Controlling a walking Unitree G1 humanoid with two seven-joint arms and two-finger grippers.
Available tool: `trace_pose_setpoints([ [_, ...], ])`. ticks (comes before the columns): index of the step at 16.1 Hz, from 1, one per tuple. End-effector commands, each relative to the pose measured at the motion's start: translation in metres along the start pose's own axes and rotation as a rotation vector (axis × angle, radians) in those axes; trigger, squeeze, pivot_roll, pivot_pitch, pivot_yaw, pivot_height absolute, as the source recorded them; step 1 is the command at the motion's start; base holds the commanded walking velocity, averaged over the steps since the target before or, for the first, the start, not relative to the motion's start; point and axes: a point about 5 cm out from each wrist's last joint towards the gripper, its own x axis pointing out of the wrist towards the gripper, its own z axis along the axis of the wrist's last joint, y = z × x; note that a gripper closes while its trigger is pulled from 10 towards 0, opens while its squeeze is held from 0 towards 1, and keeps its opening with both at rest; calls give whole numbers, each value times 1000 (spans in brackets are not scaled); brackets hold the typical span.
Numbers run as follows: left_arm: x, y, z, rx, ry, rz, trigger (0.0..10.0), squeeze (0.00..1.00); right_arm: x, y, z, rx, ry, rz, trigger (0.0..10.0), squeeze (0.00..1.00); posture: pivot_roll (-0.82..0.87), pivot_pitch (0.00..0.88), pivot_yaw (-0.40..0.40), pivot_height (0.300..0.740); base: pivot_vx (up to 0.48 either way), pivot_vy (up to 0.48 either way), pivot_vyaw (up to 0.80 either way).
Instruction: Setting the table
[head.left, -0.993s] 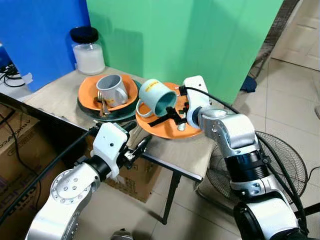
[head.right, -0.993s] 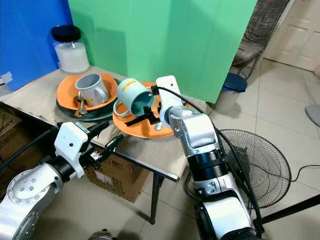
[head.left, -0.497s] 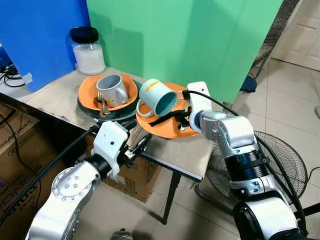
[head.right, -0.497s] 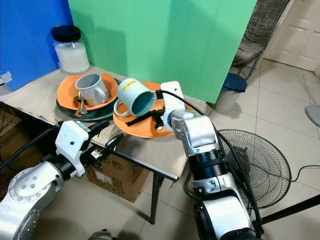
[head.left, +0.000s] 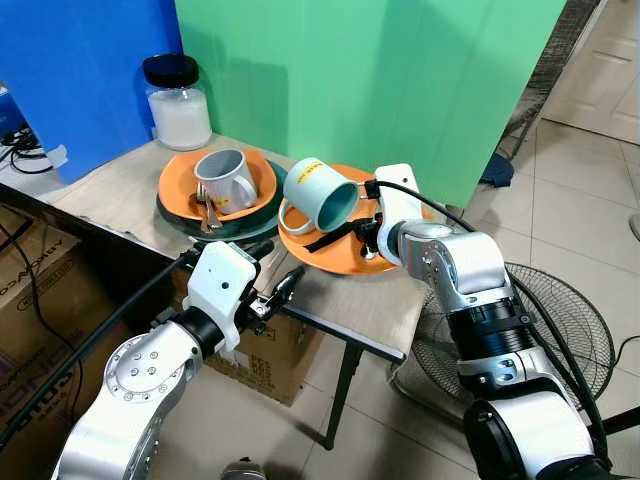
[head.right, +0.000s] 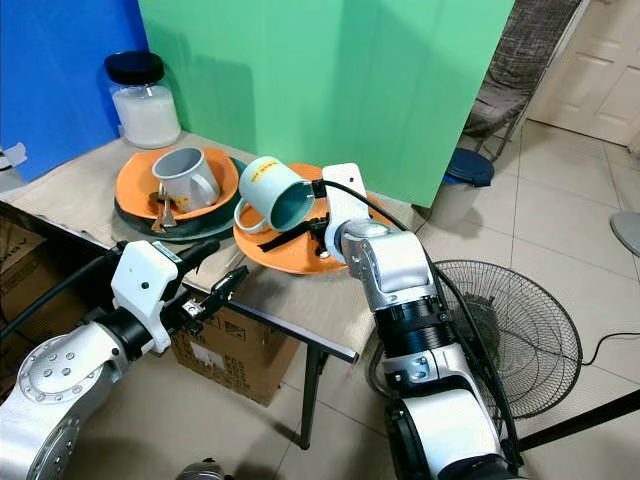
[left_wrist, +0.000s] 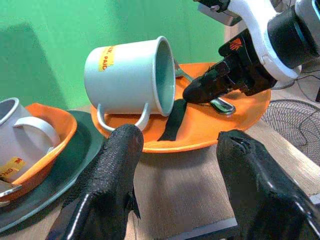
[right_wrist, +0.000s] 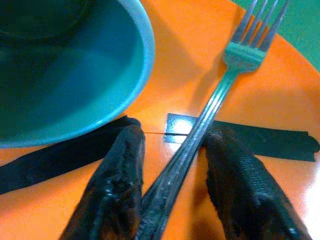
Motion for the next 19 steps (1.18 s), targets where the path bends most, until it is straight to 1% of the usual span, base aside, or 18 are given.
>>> trace_pose_setpoints([
  [1, 0, -4, 0, 1, 2, -8, 10000, 0, 3, -6, -6, 12, 46, -25, 0, 0, 283, 0, -79, 727, 0, 0, 0],
  [14, 1, -2, -1, 2, 2, -14, 10000, 0, 3, -7, -6, 17, 54, -24, 0, 0, 276, 0, -71, 727, 0, 0, 0],
  [17, 2, -1, -1, 4, 0, -15, 10000, 0, -1, -9, 3, 34, 4, -35, 0, 0, 273, 0, -68, 727, 0, 0, 0],
  [18, 3, -1, -1, 5, -2, -14, 10000, 0, -4, -12, 7, 39, -18, -46, 0, 0, 272, 0, -67, 727, 0, 0, 0],
  [19, 4, -1, 0, 6, -6, -12, 10000, 0, -10, -19, 14, 51, -71, -69, 0, 0, 269, 0, -67, 727, 0, 0, 0],
])
